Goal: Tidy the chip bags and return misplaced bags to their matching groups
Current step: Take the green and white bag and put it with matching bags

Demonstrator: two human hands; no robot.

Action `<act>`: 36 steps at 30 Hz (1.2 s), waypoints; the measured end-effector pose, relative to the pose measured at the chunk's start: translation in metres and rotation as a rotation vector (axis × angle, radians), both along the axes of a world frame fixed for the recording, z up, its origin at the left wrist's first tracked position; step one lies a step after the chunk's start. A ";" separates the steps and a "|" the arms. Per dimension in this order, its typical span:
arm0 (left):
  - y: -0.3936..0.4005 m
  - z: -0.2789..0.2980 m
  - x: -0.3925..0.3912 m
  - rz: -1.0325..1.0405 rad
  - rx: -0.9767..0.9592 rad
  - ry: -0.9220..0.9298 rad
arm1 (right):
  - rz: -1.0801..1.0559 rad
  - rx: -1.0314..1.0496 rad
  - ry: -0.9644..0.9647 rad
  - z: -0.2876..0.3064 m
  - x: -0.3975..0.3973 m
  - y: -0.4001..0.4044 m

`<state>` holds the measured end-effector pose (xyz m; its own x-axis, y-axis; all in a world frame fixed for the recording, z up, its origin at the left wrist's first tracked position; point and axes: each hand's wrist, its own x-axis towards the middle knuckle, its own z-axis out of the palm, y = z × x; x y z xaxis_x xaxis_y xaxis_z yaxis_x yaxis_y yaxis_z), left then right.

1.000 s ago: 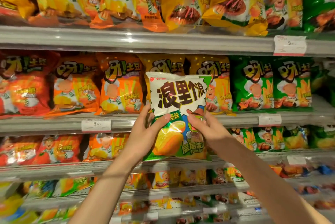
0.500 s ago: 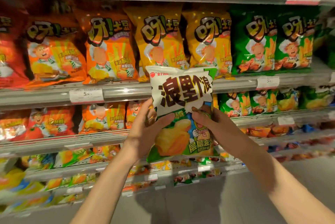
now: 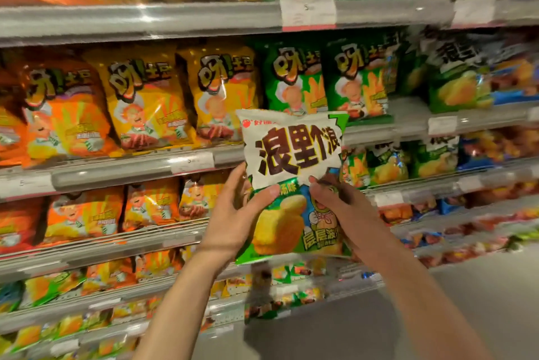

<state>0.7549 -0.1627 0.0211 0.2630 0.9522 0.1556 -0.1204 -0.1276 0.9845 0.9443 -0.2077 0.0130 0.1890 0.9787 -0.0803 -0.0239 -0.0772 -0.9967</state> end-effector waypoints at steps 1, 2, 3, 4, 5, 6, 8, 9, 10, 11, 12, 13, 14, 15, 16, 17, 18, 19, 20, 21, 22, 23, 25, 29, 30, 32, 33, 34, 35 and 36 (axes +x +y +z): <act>-0.004 0.003 0.018 0.004 -0.006 -0.009 | -0.016 0.001 -0.010 -0.001 0.017 -0.003; -0.010 0.006 0.041 -0.001 0.003 -0.011 | -0.046 -0.006 -0.030 0.001 0.038 -0.008; -0.012 0.007 0.062 -0.004 0.007 -0.011 | -0.083 -0.013 -0.058 0.001 0.058 -0.013; -0.014 0.008 0.081 -0.008 0.008 -0.005 | -0.118 -0.027 -0.072 0.001 0.076 -0.016; -0.017 0.010 0.101 -0.008 0.004 -0.001 | -0.136 -0.019 -0.081 0.003 0.095 -0.022; -0.019 0.014 0.121 -0.003 0.004 0.027 | -0.147 -0.008 -0.075 0.005 0.112 -0.028; -0.021 0.021 0.156 -0.015 0.006 0.053 | -0.175 -0.011 -0.061 0.009 0.145 -0.034; -0.020 0.025 0.173 -0.028 -0.003 0.045 | -0.194 -0.004 -0.078 0.011 0.160 -0.033; -0.017 0.026 0.189 -0.031 -0.006 0.041 | -0.204 0.015 -0.091 0.013 0.173 -0.032; -0.015 0.031 0.205 -0.048 -0.012 0.036 | -0.219 0.029 -0.085 0.015 0.187 -0.029; -0.010 0.034 0.219 -0.068 -0.022 0.030 | -0.237 0.034 -0.074 0.019 0.199 -0.026; -0.004 0.036 0.233 -0.078 -0.018 0.036 | -0.250 0.045 -0.073 0.022 0.210 -0.022; 0.002 0.037 0.247 -0.084 -0.011 0.045 | -0.257 0.062 -0.090 0.026 0.221 -0.017; 0.011 0.038 0.259 -0.078 -0.019 0.044 | -0.257 0.074 -0.103 0.030 0.230 -0.013; 0.019 0.038 0.271 -0.083 -0.028 0.030 | -0.265 0.077 -0.116 0.033 0.241 -0.007; 0.027 0.038 0.284 -0.085 -0.025 0.009 | -0.276 0.079 -0.129 0.036 0.252 -0.002; 0.034 0.038 0.297 -0.080 -0.024 -0.003 | -0.292 0.078 -0.154 0.039 0.263 0.004; 0.039 0.039 0.309 -0.081 -0.012 -0.011 | -0.304 0.083 -0.174 0.042 0.274 0.009; 0.046 0.040 0.321 -0.087 -0.002 -0.011 | -0.316 0.090 -0.190 0.046 0.284 0.015; 0.052 0.043 0.332 -0.096 0.010 -0.016 | -0.330 0.098 -0.201 0.050 0.294 0.022; 0.061 0.043 0.342 -0.090 0.015 -0.021 | -0.341 0.109 -0.217 0.054 0.303 0.029; 0.068 0.045 0.351 -0.079 0.019 -0.017 | -0.349 0.123 -0.244 0.056 0.312 0.038; 0.082 0.046 0.368 -0.046 0.039 -0.017 | -0.350 0.157 -0.276 0.061 0.329 0.057; 0.102 0.049 0.395 0.045 0.104 0.057 | -0.347 0.195 -0.307 0.062 0.354 0.091; 0.107 0.050 0.400 0.060 0.122 0.074 | -0.347 0.216 -0.320 0.061 0.359 0.098; 0.116 0.050 0.409 0.093 0.138 0.109 | -0.338 0.243 -0.309 0.059 0.368 0.113; 0.118 0.051 0.413 0.110 0.140 0.130 | -0.326 0.243 -0.300 0.059 0.373 0.121; 0.120 0.052 0.418 0.126 0.147 0.151 | -0.310 0.239 -0.303 0.059 0.379 0.128; 0.121 0.054 0.424 0.151 0.150 0.169 | -0.292 0.230 -0.314 0.059 0.385 0.135; 0.123 0.055 0.429 0.178 0.152 0.188 | -0.270 0.224 -0.325 0.060 0.391 0.141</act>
<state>1.1838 -0.0392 0.0758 0.1319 0.9555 0.2638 0.0999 -0.2776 0.9555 1.3352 -0.0672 0.0728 0.4191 0.8776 0.2328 0.3024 0.1069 -0.9472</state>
